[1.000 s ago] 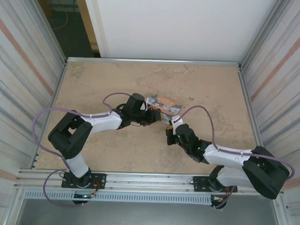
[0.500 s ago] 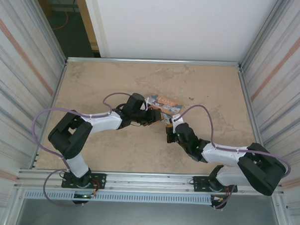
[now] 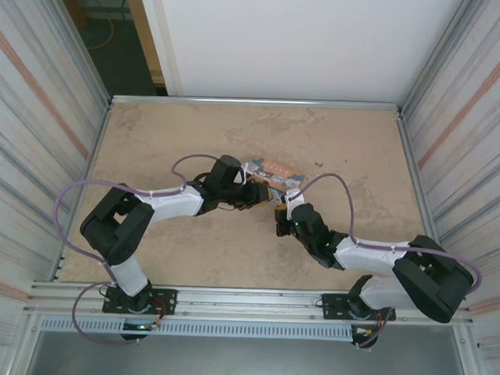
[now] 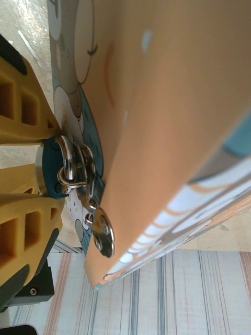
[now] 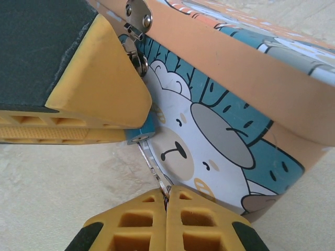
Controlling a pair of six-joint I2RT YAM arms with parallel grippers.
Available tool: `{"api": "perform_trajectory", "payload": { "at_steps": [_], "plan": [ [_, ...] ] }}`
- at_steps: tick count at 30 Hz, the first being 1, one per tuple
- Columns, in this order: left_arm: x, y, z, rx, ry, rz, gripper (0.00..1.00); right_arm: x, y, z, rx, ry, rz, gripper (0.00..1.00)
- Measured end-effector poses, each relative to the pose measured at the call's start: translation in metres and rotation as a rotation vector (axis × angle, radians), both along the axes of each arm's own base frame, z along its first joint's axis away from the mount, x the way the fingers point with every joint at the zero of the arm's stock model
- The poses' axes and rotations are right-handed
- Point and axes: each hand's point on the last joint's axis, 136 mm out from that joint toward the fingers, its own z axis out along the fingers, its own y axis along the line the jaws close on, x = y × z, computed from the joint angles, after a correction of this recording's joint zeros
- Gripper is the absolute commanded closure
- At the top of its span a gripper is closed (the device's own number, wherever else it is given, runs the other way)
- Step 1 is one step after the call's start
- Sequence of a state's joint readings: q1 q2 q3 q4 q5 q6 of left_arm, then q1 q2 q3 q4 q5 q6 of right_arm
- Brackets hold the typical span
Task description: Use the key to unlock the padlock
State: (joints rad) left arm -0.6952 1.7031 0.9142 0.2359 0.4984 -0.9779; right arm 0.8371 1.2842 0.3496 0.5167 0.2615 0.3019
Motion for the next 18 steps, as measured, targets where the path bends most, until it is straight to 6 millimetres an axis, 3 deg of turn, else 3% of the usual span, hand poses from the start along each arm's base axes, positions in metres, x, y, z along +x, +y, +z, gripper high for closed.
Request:
{"api": "perform_trajectory", "payload": {
  "at_steps": [18],
  "plan": [
    [0.0002,0.0000,0.0000,-0.001,0.003,0.003,0.82,0.0017,0.0009,0.0006,0.007,-0.006,-0.002,1.00]
  ]
}}
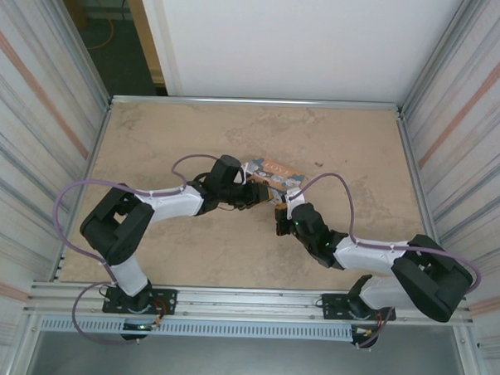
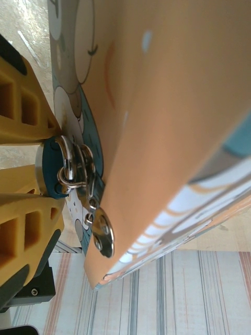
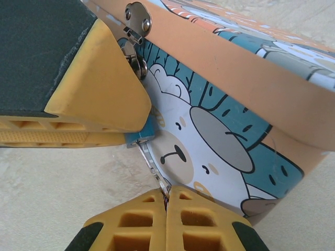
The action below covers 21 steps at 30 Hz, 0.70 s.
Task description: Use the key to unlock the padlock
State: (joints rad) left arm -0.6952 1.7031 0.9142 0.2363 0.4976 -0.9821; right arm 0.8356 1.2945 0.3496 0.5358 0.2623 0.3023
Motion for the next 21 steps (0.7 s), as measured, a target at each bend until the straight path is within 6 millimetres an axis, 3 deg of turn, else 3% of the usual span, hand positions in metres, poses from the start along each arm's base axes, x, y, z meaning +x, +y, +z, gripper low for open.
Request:
{"api": "perform_trajectory", "payload": {
  "at_steps": [21],
  "plan": [
    [0.0010,-0.0001,0.0006,-0.003,0.004,0.008,0.82,0.0051,0.0002,0.0002,-0.004,-0.010,-0.020,1.00]
  ]
}}
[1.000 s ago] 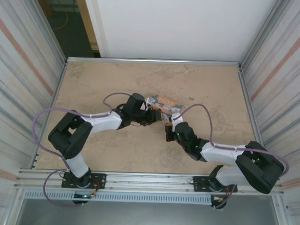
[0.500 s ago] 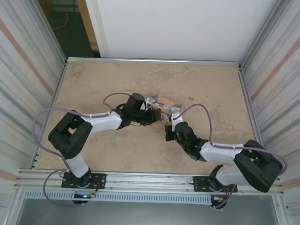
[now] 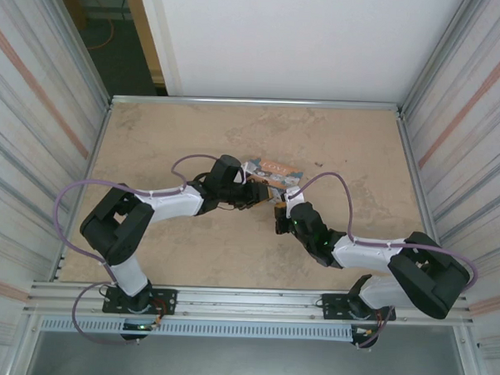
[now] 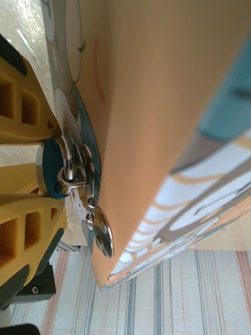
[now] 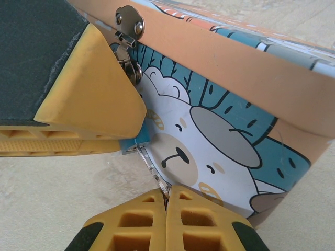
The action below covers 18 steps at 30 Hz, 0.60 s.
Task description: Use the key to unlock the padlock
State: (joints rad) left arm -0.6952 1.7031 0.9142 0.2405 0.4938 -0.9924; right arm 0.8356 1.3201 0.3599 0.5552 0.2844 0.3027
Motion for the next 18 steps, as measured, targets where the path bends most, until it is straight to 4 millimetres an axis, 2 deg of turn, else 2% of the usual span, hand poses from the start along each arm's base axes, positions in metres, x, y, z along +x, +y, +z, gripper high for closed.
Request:
{"api": "perform_trajectory", "payload": {
  "at_steps": [18],
  "plan": [
    [0.0046,0.0022,0.0000,0.008,-0.011,0.022,0.82,0.0043,0.0086,0.0019,0.014,-0.003,0.014,1.00]
  ]
}}
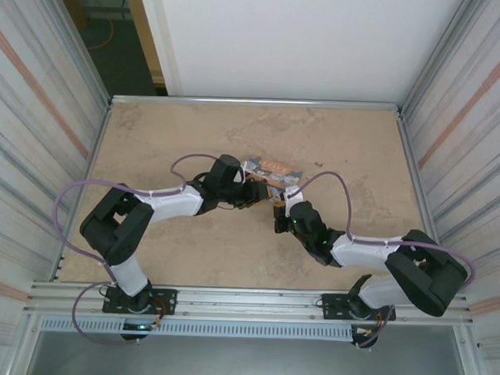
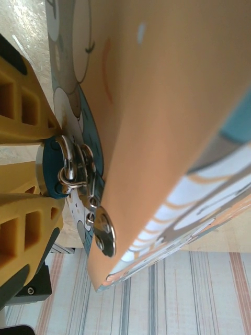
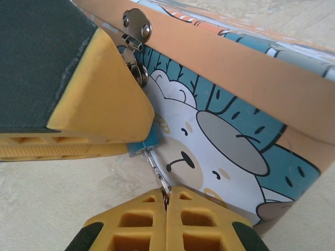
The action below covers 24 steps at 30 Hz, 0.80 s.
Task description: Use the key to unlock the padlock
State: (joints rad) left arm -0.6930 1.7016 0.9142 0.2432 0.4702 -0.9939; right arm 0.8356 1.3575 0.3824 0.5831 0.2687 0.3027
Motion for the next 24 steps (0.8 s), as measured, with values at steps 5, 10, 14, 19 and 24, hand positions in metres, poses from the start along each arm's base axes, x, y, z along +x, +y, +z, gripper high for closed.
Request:
{"api": "perform_trajectory", "payload": {
  "at_steps": [5,10,14,19,24],
  "plan": [
    [0.004,0.002,-0.001,0.006,-0.004,0.017,0.82,0.003,0.004,-0.001,-0.002,0.002,0.000,1.00],
    [0.006,0.004,-0.001,0.010,-0.006,0.029,0.82,0.006,0.006,0.000,-0.001,0.003,0.001,1.00],
    [0.007,0.004,0.000,0.009,-0.010,0.034,0.82,0.008,0.007,0.000,0.010,0.011,0.011,1.00],
    [0.012,0.006,0.002,0.004,-0.023,0.050,0.82,0.014,0.009,0.003,0.035,0.026,0.031,1.00],
    [0.017,0.008,0.002,0.007,-0.031,0.070,0.82,0.020,0.013,0.003,0.055,0.049,0.058,1.00]
  ]
}}
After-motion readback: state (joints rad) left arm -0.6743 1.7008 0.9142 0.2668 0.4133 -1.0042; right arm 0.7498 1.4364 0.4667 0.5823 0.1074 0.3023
